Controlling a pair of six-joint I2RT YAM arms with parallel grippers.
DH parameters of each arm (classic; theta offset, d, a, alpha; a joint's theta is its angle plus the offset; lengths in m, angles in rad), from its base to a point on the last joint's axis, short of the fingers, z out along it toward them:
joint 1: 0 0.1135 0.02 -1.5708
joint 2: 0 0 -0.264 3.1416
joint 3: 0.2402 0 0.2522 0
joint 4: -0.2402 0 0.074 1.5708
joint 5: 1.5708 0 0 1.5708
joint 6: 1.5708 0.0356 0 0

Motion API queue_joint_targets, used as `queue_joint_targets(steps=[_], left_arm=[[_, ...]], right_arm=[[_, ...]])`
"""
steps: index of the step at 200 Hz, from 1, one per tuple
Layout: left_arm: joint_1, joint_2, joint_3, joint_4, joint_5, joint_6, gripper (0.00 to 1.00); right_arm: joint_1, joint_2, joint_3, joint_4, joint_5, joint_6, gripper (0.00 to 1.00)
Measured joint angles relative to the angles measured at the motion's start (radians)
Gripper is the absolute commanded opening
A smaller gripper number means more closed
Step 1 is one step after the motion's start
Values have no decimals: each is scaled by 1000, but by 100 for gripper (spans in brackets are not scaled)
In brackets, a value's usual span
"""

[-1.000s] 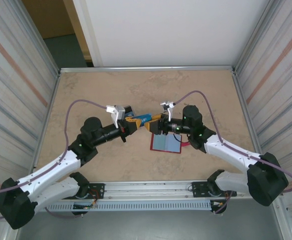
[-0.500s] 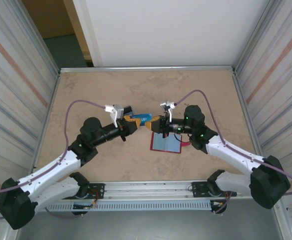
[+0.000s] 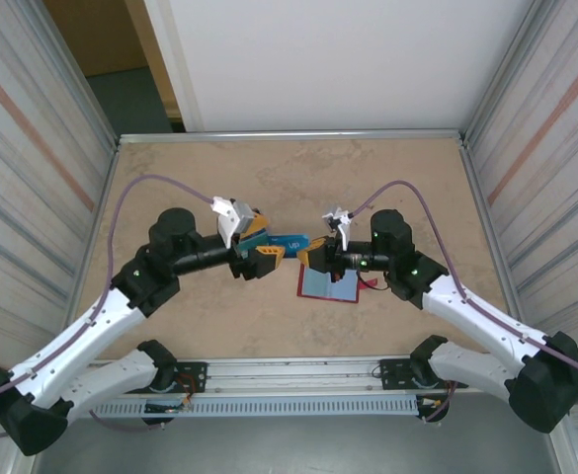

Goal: Take the credit cards out of the card holder

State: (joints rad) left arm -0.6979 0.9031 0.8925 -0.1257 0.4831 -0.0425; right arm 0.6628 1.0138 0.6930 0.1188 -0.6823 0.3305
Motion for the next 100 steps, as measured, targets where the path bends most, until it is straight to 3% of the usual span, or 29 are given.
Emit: queue_joint_targets(steps=[23,100], left_arm=[[0,42,69,-100,34,77,80],[0,230,206,-369,140,266,45]], right_arm=[[4,0,11,-51,-6,-28,0],[39,-4,57,-150,-52,-109,0]])
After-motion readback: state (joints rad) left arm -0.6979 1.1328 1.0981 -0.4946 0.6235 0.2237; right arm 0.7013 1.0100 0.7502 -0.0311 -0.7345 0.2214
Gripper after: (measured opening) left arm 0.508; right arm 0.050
